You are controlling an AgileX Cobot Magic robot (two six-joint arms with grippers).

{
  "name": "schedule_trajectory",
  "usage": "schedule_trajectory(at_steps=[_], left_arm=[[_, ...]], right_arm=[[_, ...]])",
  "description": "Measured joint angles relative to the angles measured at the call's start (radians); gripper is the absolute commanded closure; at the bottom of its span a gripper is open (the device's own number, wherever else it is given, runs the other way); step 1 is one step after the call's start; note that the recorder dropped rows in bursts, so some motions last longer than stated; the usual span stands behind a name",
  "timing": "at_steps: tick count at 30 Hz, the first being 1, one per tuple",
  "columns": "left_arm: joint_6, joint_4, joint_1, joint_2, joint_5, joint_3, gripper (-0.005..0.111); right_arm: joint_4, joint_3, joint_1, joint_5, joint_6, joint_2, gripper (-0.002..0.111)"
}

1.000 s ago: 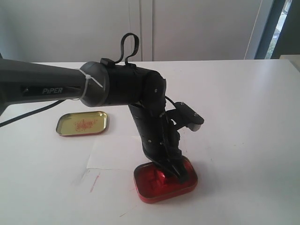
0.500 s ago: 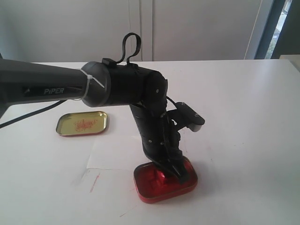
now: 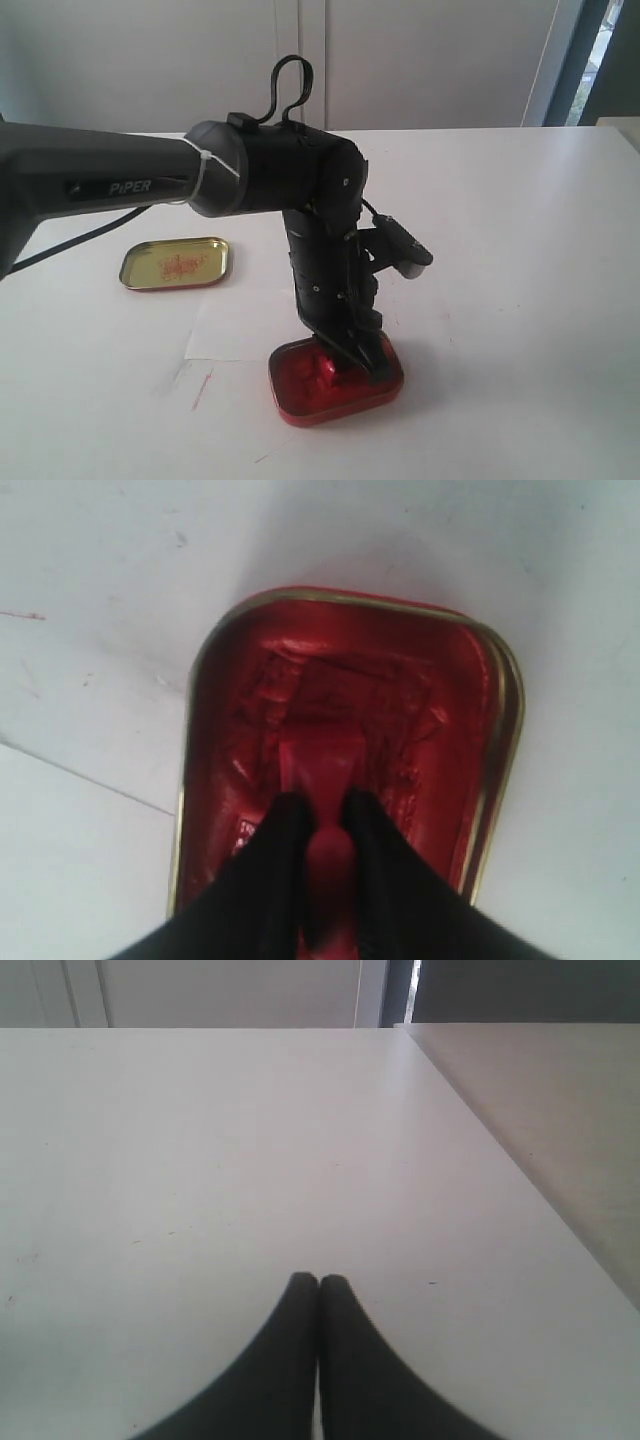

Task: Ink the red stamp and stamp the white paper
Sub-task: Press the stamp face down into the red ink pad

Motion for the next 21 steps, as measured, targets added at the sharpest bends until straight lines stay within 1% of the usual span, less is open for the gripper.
schedule_trajectory(at_steps=[7, 13, 21], left_arm=[[-0.015, 0.02, 0.0, -0.025, 0.034, -0.002, 0.107], [-0.017, 0.024, 0.0, -0.065, 0.034, -0.002, 0.107], [-0.018, 0.026, 0.0, -0.071, 0.035, -0.002, 0.107]], right_arm=[[0.0, 0.0, 0.0, 0.0, 0.0, 0.0, 0.108], [0.0, 0.0, 0.0, 0.0, 0.002, 0.0, 0.108], [0.0, 0.0, 0.0, 0.0, 0.002, 0.0, 0.108]])
